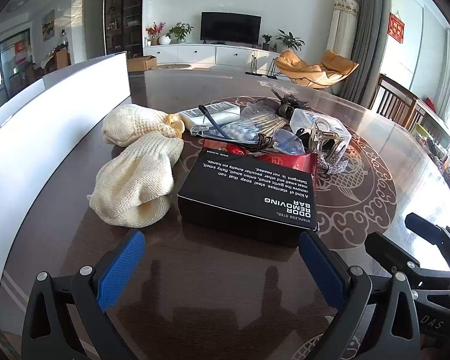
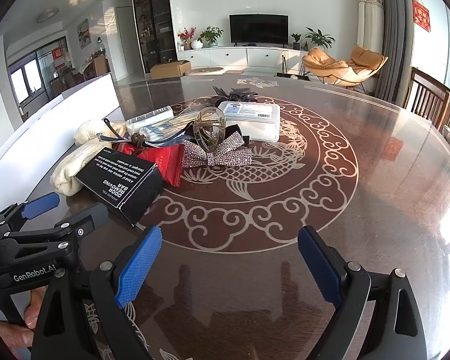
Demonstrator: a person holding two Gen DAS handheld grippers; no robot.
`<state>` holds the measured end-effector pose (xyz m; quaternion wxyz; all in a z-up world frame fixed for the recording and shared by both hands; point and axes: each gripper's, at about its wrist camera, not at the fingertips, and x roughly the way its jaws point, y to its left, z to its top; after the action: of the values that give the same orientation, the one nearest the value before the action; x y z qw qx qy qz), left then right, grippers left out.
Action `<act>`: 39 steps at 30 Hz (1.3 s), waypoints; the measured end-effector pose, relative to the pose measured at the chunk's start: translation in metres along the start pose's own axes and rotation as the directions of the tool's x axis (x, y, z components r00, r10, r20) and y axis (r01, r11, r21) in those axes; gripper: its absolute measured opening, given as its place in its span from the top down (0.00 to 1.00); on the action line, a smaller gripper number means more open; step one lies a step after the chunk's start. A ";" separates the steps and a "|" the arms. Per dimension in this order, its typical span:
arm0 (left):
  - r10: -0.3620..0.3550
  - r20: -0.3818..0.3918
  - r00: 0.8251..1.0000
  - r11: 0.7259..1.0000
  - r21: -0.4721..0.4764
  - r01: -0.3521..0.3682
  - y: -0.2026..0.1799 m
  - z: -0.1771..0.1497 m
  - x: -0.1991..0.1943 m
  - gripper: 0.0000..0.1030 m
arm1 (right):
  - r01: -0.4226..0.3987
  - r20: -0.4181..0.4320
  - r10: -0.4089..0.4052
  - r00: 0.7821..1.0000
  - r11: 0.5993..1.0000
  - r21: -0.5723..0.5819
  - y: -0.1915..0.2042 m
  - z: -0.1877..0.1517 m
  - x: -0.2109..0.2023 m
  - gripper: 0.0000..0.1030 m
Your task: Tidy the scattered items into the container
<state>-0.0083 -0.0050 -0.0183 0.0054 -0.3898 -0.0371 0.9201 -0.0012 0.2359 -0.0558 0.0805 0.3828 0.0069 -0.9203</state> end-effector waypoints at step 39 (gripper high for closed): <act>-0.004 -0.003 1.000 1.000 -0.001 0.004 0.000 -0.001 0.001 0.00 | -0.018 -0.021 0.018 1.000 0.999 0.029 -0.003 0.000 0.005 0.10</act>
<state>-0.0087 -0.0047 -0.0196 0.0072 -0.3910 -0.0381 0.9196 -0.0052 0.2382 -0.0596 0.0830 0.3937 -0.0091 -0.9155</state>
